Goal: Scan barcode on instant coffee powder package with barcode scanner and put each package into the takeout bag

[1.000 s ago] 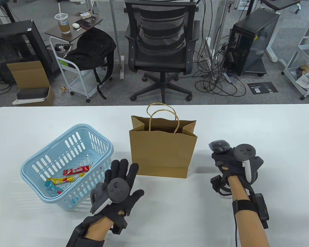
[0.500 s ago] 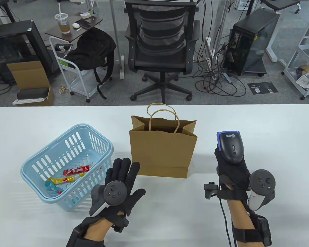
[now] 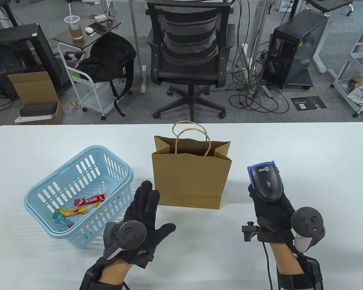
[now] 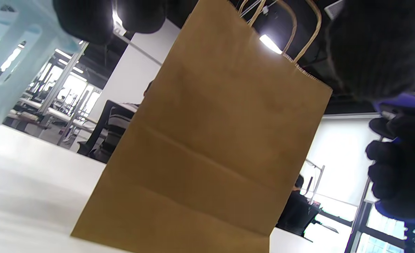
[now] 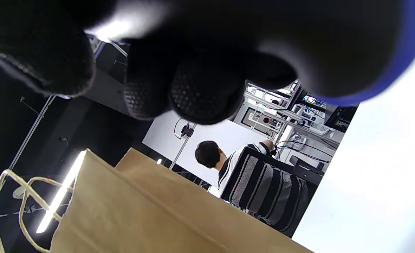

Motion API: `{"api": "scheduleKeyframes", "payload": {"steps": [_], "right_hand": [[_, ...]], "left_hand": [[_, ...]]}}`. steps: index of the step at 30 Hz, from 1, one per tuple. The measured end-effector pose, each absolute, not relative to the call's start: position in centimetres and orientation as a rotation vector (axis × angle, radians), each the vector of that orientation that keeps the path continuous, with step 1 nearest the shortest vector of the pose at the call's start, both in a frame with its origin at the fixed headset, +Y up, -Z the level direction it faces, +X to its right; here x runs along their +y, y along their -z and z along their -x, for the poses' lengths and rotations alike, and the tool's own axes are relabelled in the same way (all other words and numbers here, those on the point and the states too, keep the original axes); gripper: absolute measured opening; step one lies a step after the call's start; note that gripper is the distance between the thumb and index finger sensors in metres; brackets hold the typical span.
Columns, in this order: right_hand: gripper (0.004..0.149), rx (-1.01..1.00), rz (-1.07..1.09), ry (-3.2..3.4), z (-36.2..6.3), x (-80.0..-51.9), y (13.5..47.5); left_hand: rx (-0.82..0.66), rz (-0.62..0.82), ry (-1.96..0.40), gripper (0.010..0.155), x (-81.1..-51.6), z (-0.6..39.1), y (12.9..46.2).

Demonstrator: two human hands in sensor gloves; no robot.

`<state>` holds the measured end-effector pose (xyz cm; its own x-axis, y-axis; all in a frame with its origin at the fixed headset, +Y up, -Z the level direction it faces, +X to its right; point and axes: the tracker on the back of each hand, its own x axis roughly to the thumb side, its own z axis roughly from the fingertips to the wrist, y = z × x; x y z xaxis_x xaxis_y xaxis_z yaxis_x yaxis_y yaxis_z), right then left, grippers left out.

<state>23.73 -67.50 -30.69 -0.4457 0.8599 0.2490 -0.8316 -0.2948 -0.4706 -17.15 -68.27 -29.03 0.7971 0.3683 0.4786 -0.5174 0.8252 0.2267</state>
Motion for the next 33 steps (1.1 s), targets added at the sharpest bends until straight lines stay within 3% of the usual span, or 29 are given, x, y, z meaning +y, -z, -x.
{"api": "scheduleKeyframes", "payload": {"steps": [5, 13, 18, 25, 33], "right_hand": [[0.068, -0.654, 0.041, -1.958, -24.0, -67.2, 30.7], [0.068, -0.673, 0.035, -1.959, -24.3, -67.1, 30.7], [0.068, -0.677, 0.032, -1.986, -24.3, -67.2, 30.7], [0.069, -0.662, 0.038, -1.987, -24.4, -67.3, 30.7], [0.069, -0.648, 0.019, -2.008, -24.2, -67.4, 30.8]], "left_hand": [[-0.443, -0.486, -0.567, 0.112, -64.2, 17.9, 28.1], [-0.099, -0.489, -0.364, 0.109, -57.0, 22.1, 30.0], [-0.029, -0.503, -0.344, 0.104, -54.4, 25.1, 31.2], [0.016, -0.584, -0.128, 0.1, -52.7, 28.0, 33.2], [0.191, -0.384, -0.057, 0.095, -55.1, 29.8, 38.0]]}}
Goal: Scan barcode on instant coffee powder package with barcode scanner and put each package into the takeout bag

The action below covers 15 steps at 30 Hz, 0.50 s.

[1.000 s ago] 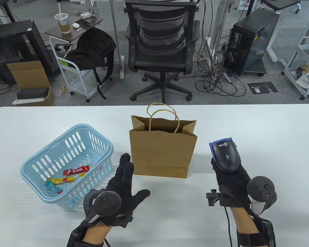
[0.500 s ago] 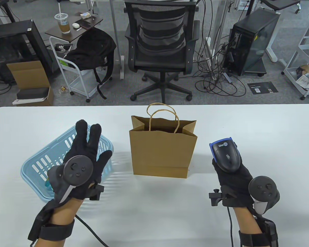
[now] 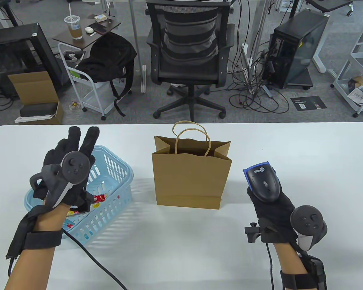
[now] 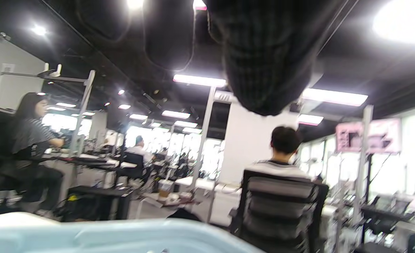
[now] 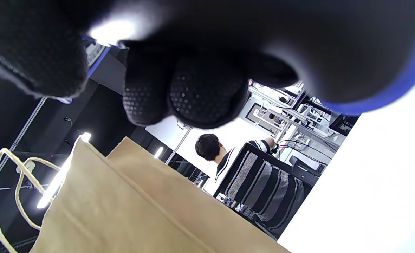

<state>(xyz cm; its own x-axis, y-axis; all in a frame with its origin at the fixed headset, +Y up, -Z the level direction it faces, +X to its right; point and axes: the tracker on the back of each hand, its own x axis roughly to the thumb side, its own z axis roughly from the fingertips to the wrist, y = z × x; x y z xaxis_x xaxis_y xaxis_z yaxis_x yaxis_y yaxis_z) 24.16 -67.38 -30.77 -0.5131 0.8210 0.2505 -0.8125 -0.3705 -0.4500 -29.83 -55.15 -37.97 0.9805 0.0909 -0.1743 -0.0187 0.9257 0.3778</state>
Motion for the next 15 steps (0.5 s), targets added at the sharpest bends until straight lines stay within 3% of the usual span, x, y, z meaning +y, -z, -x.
{"api": "scheduleKeyframes", "payload": {"steps": [11, 13, 15], "right_hand": [[0.069, -0.636, 0.012, -2.014, -24.3, -67.3, 31.0], [0.069, -0.635, 0.012, -2.014, -24.3, -67.3, 31.0], [0.069, -0.633, 0.012, -2.013, -24.3, -67.3, 31.0]], "left_hand": [[0.303, -0.177, 0.103, 0.086, -60.0, 29.6, 42.7], [0.293, -0.134, 0.132, 0.078, -61.0, 29.4, 43.1], [0.288, -0.095, 0.172, 0.058, -62.1, 29.1, 43.6]]}}
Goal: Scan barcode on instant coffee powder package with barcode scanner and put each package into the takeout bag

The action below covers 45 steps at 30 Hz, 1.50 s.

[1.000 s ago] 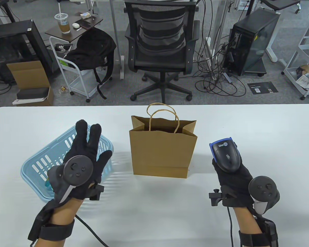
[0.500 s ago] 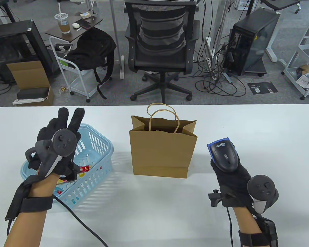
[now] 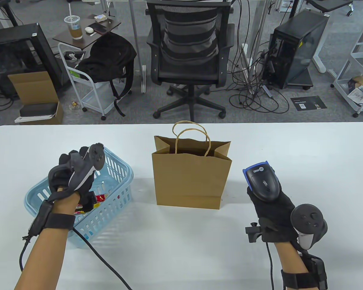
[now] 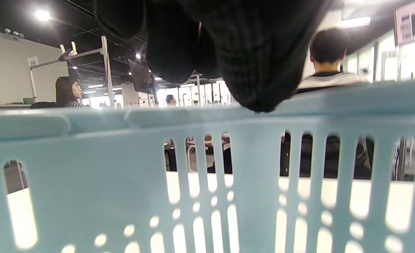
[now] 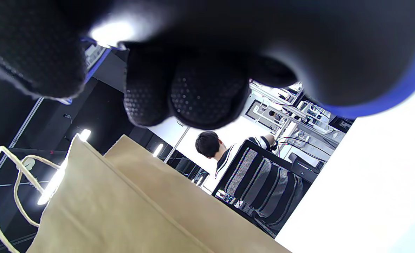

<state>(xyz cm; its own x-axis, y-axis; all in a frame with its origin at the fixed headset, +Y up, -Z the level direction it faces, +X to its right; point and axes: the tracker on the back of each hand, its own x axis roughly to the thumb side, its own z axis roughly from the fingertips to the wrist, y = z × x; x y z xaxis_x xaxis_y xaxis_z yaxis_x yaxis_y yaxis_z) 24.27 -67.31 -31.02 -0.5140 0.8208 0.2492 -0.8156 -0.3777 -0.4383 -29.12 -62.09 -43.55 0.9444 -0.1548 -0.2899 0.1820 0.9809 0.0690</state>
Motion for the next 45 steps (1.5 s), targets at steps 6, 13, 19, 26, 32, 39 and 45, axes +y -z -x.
{"api": "scheduleKeyframes", "payload": {"steps": [6, 13, 19, 26, 32, 39, 45], "right_hand": [[0.069, -0.621, 0.007, -2.022, -24.1, -67.4, 31.1], [0.07, -0.621, 0.009, -2.025, -24.2, -67.4, 31.2], [0.07, -0.614, 0.011, -2.032, -24.2, -67.4, 31.3], [0.07, -0.61, 0.013, -2.041, -24.1, -67.5, 31.3], [0.07, -0.6, 0.012, -2.052, -24.0, -67.6, 31.4], [0.07, -0.6, 0.006, -2.069, -23.8, -67.7, 31.5], [0.07, -0.595, 0.013, -2.068, -23.8, -67.7, 31.5]], "left_hand": [[0.297, 0.122, 0.317, 0.048, -65.7, 28.8, 45.2], [0.333, 0.326, 0.324, 0.048, -68.1, 29.3, 46.6], [0.383, 0.458, 0.261, 0.052, -69.7, 30.0, 47.3], [0.397, 0.61, 0.301, 0.058, -71.6, 30.1, 47.7], [0.402, 0.636, 0.415, 0.056, -73.3, 29.5, 48.1], [0.391, 0.634, 0.41, 0.046, -73.3, 29.3, 47.9], [0.385, 0.602, 0.381, 0.045, -71.6, 29.4, 48.0]]}}
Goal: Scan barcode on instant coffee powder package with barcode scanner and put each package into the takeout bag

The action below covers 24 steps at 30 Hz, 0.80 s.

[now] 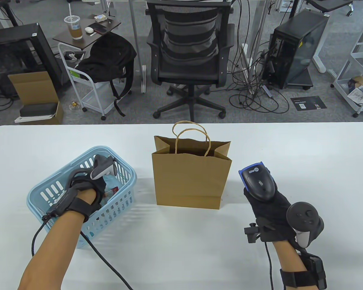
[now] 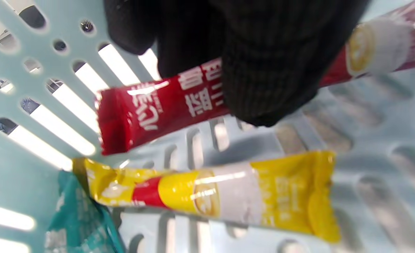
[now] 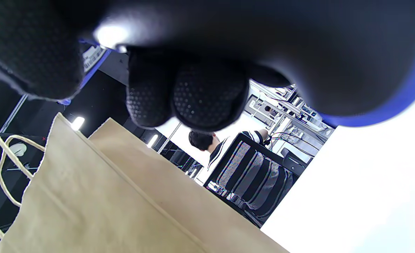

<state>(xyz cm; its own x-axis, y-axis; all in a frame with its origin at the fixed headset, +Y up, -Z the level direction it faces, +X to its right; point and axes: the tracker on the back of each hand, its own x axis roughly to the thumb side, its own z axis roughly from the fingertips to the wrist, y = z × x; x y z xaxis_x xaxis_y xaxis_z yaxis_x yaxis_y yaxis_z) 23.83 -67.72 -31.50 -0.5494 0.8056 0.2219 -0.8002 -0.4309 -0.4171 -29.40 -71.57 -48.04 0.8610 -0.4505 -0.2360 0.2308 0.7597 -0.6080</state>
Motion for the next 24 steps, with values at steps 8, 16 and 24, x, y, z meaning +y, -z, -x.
{"api": "scheduleKeyframes", "payload": {"steps": [8, 16, 24], "right_hand": [[0.07, -0.583, -0.008, -2.081, -23.2, -67.9, 31.5], [0.071, -0.591, -0.001, -2.068, -23.5, -67.9, 31.5], [0.071, -0.59, 0.025, -2.06, -23.9, -68.1, 31.5]], "left_hand": [[0.429, 0.465, 0.353, 0.051, -67.4, 29.7, 47.5], [0.398, 0.365, 0.165, 0.071, -62.9, 30.6, 45.2], [0.224, 0.051, 0.036, 0.058, -58.8, 29.6, 42.0]]}}
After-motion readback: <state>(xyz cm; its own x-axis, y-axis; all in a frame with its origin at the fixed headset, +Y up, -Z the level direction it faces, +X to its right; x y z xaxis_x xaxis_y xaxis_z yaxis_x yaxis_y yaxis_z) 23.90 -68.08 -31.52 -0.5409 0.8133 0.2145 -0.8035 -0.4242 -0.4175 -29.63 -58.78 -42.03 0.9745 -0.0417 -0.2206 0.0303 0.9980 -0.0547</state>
